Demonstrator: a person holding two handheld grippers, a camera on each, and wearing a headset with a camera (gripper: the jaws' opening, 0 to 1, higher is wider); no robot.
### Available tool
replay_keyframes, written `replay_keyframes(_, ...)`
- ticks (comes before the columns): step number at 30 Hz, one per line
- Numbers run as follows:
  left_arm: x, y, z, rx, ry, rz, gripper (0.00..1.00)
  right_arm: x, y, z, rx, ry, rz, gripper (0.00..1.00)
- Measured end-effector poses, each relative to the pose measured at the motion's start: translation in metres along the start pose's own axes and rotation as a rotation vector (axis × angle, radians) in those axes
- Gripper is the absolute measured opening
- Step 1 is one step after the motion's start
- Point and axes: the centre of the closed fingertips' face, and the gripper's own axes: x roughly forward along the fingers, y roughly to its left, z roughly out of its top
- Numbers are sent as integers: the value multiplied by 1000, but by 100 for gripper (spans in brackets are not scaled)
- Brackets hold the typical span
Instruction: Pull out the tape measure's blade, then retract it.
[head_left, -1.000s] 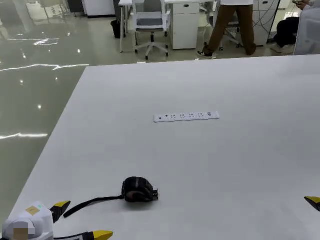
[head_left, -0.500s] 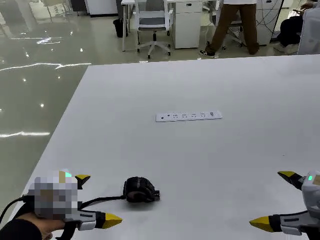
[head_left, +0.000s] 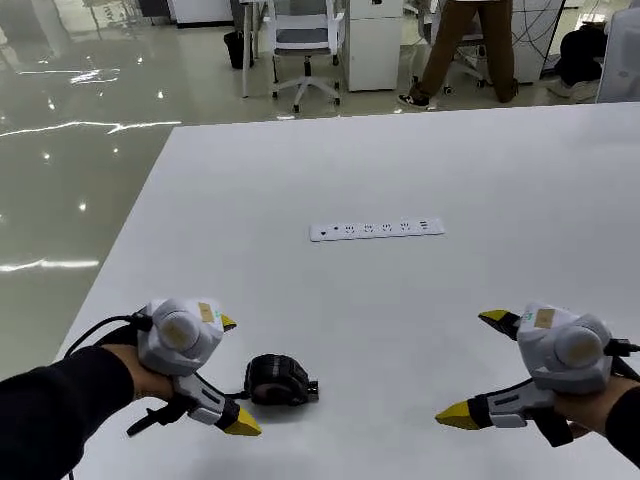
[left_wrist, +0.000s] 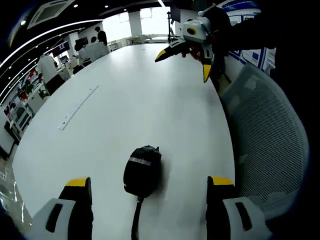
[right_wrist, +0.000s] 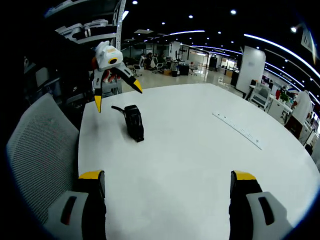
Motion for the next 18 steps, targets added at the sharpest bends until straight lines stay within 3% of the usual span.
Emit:
replay_keyframes(3, 6, -3, 9, 33, 26, -56, 90, 14, 7, 8, -32, -10, 29, 100)
replay_keyframes(6, 14, 3, 11, 69, 74, -69, 82, 27, 14, 14, -67, -13, 63, 100)
replay_keyframes(7, 19, 6, 9, 81, 84, -72, 81, 33, 18, 16, -68, -10, 89, 100)
replay_keyframes(9, 27, 9, -2, 99, 150, -81, 79, 43, 23, 20, -95, 4, 111, 100)
replay_keyframes(12, 36, 9, -2, 144, 157, -84, 72, 55, 32, 28, -111, -2, 160, 100)
replay_keyframes(14, 41, 8, 0, 137, 155, -96, 69, 63, 33, 31, -166, 20, 177, 100)
replay_keyframes(16, 44, 7, 1, 137, 155, -106, 65, 69, 37, 35, -162, 20, 194, 100)
replay_keyframes(18, 47, 8, 1, 144, 167, -109, 59, 76, 45, 35, -138, 45, 245, 100)
